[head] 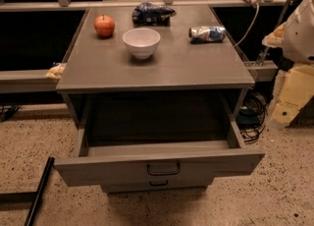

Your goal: Close top drawer

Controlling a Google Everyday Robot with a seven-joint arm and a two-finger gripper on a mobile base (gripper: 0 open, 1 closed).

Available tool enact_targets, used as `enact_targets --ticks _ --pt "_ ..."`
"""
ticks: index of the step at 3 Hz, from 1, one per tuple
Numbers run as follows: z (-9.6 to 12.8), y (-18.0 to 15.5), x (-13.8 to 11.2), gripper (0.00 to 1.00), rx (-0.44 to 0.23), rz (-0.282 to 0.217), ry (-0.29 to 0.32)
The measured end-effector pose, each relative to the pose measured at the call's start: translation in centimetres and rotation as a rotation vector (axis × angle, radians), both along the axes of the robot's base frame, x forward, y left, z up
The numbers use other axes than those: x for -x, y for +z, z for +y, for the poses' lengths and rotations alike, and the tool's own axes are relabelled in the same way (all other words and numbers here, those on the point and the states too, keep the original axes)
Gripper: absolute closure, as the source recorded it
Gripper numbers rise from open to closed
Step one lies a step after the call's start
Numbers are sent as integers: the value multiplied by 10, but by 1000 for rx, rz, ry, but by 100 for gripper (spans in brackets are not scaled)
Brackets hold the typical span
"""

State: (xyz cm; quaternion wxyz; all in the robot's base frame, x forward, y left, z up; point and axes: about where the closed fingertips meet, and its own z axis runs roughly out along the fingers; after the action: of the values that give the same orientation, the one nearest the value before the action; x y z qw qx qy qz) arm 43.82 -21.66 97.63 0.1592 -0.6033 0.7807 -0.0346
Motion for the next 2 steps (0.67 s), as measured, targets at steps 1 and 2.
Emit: enact_targets --ticks 1,2 --pt "0 0 0 0 0 0 0" --pt "-2 -3 0 19 -21 -13 -2"
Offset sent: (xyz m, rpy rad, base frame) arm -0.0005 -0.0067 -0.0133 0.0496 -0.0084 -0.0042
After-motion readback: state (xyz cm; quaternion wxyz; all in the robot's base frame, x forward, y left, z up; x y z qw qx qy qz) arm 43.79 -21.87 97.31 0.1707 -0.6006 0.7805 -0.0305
